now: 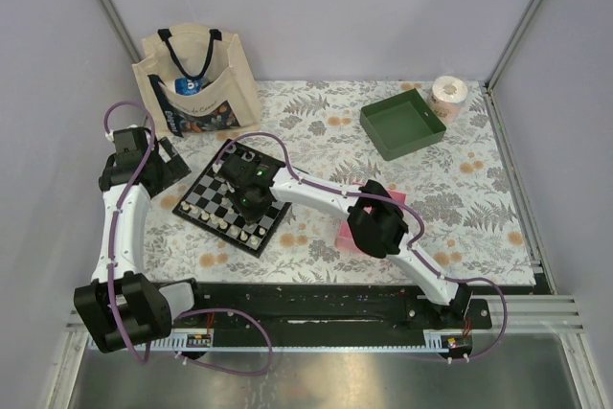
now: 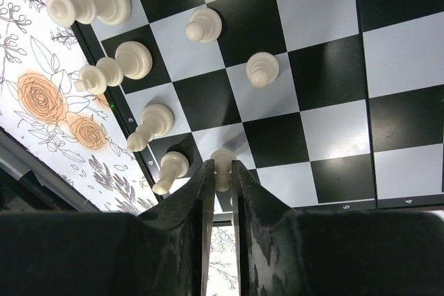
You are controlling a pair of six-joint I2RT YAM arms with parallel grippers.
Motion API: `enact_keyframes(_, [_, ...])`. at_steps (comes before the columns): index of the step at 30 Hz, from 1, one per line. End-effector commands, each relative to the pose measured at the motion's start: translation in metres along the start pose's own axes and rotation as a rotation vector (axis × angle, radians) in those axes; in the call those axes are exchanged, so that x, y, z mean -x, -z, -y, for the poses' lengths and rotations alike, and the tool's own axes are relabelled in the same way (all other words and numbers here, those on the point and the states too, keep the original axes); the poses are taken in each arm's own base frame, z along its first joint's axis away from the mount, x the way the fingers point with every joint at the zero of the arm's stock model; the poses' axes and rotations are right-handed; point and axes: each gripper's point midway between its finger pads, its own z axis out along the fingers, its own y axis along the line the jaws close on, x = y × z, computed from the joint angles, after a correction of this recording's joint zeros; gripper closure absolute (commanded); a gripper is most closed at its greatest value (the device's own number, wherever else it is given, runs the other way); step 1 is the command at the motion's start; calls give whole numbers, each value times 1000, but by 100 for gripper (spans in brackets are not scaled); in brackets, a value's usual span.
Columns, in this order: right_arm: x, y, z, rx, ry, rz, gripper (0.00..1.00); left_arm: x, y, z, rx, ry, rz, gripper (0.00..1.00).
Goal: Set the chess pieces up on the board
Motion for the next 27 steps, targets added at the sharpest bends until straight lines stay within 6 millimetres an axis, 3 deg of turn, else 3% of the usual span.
enact_keyframes(1, [6,6,-16,42,8,17,76,18,6,7,-29,-9,54,1])
enact_keyframes(14, [11,13,-16,35,13,31,69,18,6,7,-28,-6,54,1])
enact_keyframes(23, [35,54,-15,8,39,132,62,17,7,6,-29,-8,56,1])
enact_keyframes(27, [51,86,-10,-32,58,211,61,17,7,7,-34,-9,57,1])
